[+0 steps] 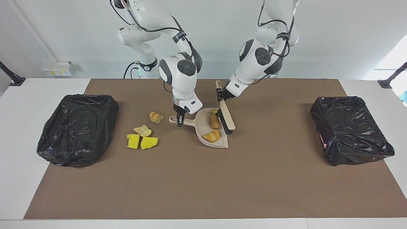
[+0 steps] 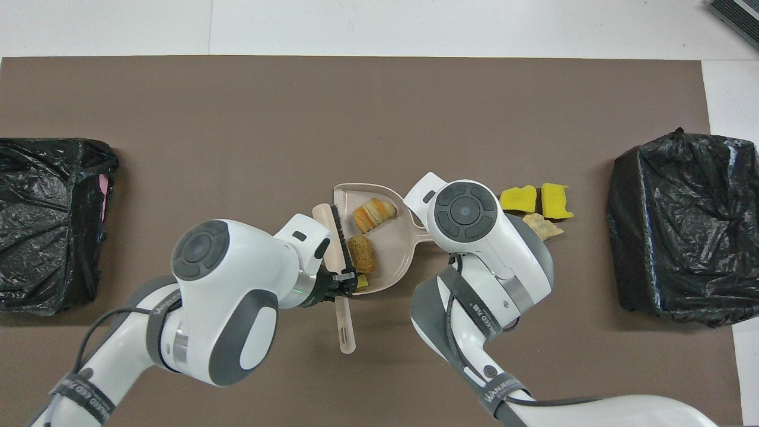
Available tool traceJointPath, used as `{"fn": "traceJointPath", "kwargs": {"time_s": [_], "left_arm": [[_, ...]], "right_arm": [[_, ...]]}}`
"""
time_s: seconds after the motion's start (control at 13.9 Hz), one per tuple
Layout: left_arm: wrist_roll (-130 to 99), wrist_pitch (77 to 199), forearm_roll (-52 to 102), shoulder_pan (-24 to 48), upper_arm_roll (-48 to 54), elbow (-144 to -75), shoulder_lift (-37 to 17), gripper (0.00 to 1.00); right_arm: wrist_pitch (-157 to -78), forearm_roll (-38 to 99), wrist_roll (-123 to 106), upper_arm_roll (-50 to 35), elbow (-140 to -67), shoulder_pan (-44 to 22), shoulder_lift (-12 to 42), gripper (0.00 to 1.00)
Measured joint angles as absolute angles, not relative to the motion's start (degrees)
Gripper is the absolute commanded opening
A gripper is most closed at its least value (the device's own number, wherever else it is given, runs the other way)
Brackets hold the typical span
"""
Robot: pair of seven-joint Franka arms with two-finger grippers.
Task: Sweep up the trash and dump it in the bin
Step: 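Sweep the bread and sponge into the dustpan with the left gripper's brush, then carry the loaded dustpan with the right gripper to the black bag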
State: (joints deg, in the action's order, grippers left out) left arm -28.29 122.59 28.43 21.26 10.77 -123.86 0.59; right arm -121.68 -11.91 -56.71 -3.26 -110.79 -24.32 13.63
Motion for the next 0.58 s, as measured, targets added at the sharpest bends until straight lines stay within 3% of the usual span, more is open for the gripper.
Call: {"fn": "traceJointPath", "kwargs": {"time_s": [0.58], "left_arm": [[-22.4, 115.5, 25.2, 15.7, 10.4, -123.6, 1.6, 0.0]], "right_arm": [[-121.7, -8.5, -59.4, -3.1, -109.5, -21.2, 13.0, 0.0]]}}
